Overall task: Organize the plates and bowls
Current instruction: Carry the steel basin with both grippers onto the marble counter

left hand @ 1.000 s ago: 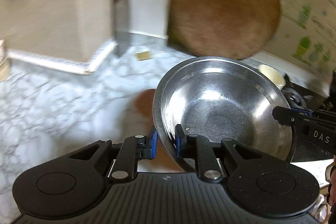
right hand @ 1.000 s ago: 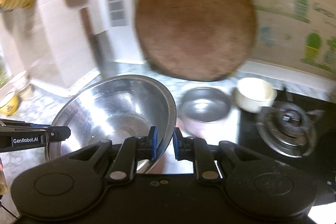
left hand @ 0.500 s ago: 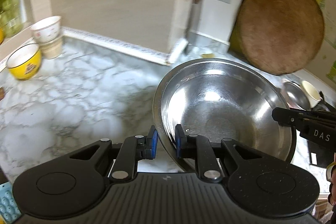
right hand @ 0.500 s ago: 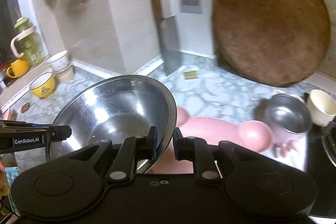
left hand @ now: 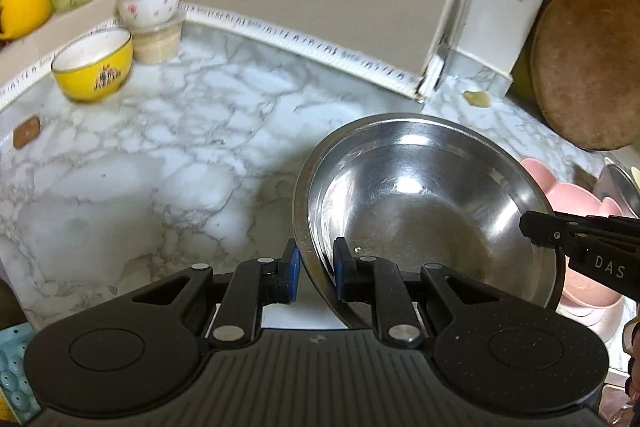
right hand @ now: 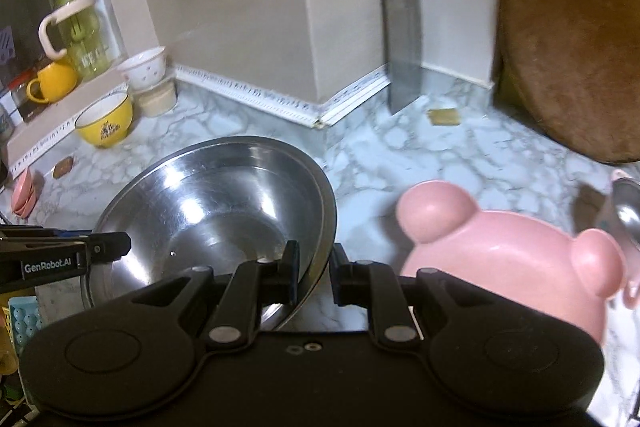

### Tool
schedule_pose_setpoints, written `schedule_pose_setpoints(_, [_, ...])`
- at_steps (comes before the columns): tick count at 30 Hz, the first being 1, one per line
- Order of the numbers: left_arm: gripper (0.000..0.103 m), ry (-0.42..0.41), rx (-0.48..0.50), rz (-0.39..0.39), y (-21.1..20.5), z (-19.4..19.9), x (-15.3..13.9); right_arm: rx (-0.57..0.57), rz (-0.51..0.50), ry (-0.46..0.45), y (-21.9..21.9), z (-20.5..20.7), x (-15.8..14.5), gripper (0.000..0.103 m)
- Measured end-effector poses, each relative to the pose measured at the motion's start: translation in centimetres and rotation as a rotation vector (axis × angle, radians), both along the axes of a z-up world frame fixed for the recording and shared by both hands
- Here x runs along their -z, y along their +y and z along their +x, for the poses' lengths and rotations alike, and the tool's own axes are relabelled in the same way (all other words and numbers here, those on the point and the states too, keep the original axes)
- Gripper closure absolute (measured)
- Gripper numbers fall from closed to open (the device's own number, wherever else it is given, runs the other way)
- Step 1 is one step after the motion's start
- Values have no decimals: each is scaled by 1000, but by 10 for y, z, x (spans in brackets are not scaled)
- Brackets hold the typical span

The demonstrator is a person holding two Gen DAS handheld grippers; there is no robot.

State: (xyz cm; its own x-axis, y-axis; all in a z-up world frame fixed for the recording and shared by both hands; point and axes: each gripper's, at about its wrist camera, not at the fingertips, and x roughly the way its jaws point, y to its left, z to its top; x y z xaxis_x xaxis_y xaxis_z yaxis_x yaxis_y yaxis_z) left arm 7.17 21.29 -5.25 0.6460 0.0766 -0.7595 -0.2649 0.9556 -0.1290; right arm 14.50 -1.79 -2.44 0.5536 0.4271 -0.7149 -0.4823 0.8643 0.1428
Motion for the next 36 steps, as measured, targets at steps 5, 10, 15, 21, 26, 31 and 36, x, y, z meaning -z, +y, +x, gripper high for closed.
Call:
schedule_pose_setpoints(5, [87, 16, -16, -11, 9, 8, 17, -35, -39, -39, 16, 4, 17, 86])
schedule_pose_setpoints(10, [87, 31, -7, 3, 10, 15, 28, -30, -49, -17, 20, 10, 31, 86])
schedule_pose_setpoints(15, [87, 34, -7, 11, 10, 22, 33, -22, -75, -31, 26, 13, 39, 86])
schedule_pose_setpoints(21, [87, 47, -13, 1, 14, 27, 37, -13, -81, -12, 30, 18, 44, 86])
schedule_pose_setpoints(26, [87, 48, -10, -2, 14, 27, 37, -1, -72, 10, 29, 21, 45, 86])
schedule_pose_setpoints(31, [87, 56, -4, -28, 17, 29, 38, 9, -74, 36, 30, 23, 46, 86])
schedule_pose_setpoints(36, [87, 50, 8, -17, 16, 29, 38, 13, -100, 33, 33, 21, 46, 86])
